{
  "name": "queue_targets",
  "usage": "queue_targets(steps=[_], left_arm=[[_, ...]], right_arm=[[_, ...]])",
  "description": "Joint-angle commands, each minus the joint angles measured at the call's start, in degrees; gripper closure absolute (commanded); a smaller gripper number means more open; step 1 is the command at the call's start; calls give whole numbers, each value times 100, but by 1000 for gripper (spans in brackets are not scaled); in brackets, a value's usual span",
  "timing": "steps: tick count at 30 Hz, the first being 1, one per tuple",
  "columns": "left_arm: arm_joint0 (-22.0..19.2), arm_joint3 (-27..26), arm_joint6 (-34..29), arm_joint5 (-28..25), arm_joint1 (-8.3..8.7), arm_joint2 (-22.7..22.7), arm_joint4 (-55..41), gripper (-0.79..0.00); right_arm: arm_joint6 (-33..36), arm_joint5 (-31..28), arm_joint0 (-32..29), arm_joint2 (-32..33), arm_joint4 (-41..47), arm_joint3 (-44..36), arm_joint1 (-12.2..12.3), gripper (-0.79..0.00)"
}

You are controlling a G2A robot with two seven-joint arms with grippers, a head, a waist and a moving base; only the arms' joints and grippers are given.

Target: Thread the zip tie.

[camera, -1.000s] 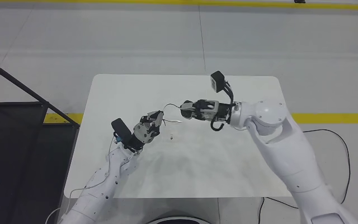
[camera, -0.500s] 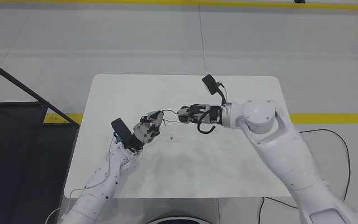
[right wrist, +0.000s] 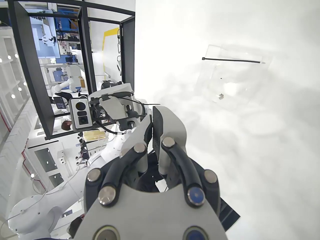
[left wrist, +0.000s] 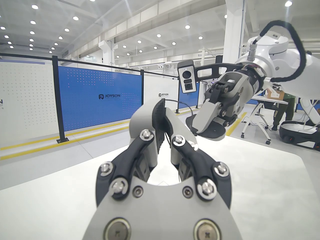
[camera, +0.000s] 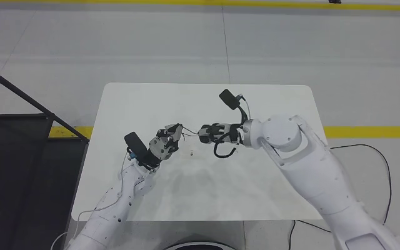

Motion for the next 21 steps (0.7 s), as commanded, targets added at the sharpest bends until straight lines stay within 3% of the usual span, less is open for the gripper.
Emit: queue_targets(steps=[1, 10, 21], left_arm=[[0, 0, 0, 0, 0, 0, 0, 0], [0, 0, 0, 0, 0, 0, 0, 0], [0, 0, 0, 0, 0, 0, 0, 0]], right_arm=[[-6, 27, -1, -14, -52, -15, -3, 0], [-18, 172, 31, -104, -321, -38, -23, 0], [-2, -160, -143, 251, 157, -44, -7, 0]])
